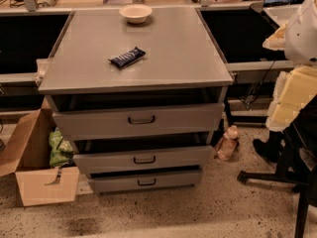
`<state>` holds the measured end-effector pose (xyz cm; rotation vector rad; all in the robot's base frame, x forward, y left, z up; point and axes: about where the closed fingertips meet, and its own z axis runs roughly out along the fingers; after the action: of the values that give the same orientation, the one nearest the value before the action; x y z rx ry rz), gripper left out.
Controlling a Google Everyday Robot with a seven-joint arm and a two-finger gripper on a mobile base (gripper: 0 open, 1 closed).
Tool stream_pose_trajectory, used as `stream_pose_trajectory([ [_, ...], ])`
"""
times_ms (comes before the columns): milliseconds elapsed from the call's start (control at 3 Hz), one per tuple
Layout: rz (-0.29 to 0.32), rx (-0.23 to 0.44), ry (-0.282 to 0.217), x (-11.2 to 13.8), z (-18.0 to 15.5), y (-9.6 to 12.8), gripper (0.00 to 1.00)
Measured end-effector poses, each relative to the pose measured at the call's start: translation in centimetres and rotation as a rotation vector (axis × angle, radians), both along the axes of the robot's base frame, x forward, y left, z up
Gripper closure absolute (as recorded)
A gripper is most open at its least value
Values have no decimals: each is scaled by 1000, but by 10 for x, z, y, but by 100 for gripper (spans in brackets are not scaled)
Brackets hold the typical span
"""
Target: Open top drawer
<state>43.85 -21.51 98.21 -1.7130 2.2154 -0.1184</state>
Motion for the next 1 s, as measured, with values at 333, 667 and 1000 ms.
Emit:
stream_pose_trajectory([
  [333,0,0,0,0,0,0,0],
  [667,15,1,18,2,-13,9,0],
  [1000,70,-14,45,6,-51,36,0],
])
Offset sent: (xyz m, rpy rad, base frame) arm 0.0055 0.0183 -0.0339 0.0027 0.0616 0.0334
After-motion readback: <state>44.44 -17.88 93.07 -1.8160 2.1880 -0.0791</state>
